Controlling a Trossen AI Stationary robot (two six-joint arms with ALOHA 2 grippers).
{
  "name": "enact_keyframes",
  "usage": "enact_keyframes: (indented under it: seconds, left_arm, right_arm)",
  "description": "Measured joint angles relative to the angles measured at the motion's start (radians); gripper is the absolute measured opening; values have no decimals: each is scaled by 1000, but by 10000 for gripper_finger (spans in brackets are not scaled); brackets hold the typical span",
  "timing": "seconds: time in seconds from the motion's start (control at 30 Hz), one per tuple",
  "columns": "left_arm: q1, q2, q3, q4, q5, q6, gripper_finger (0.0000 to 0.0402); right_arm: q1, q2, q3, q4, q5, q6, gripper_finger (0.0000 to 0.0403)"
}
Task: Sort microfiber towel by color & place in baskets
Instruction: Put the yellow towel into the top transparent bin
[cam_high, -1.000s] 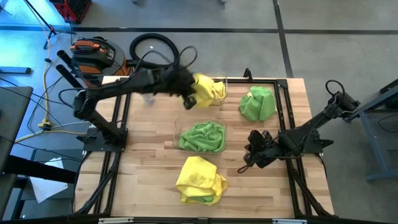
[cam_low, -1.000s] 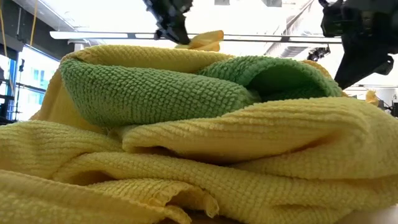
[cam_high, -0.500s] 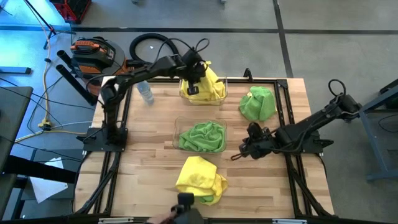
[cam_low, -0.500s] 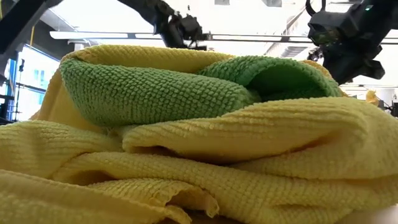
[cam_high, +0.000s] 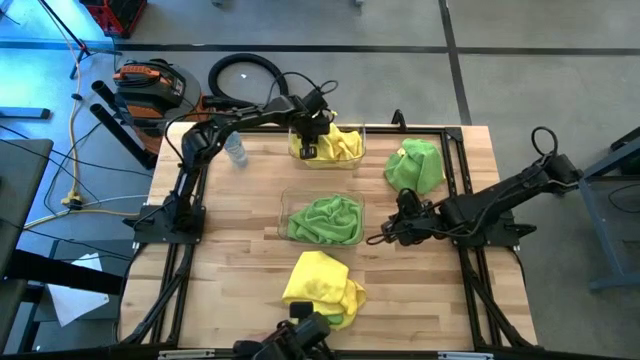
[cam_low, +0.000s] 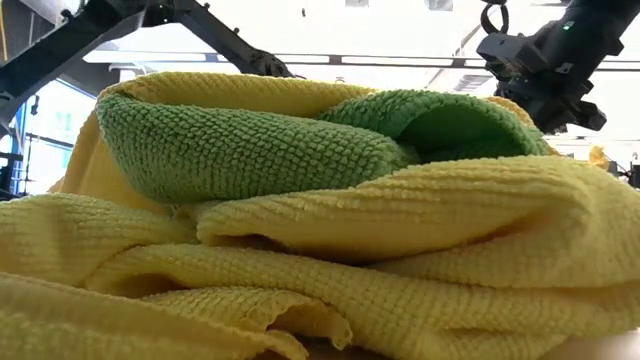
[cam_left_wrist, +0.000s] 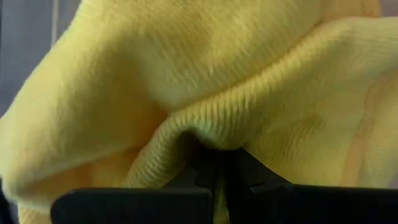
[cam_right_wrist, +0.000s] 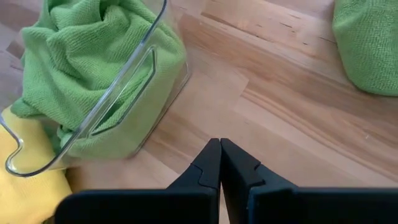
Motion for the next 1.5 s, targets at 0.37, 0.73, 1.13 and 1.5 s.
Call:
enact_keyframes:
  seconds: [0.37,0.73,1.13,1.5]
  left_arm:
    - [-3,20,1,8,-1,-6,0]
    - [-5,19,2,16,-30,-47,28]
    - [-26,19,83,-66,-49,-75,107]
    - [-50,18,306,-284,-52,-175,106]
  right_arm:
    - [-2,0,0,-6,0,0,0]
    - [-2,0,0,-6,0,0,0]
    - [-2,0,0,-7,0,-1,0]
    - [-2,0,0,-10,14,-38,0]
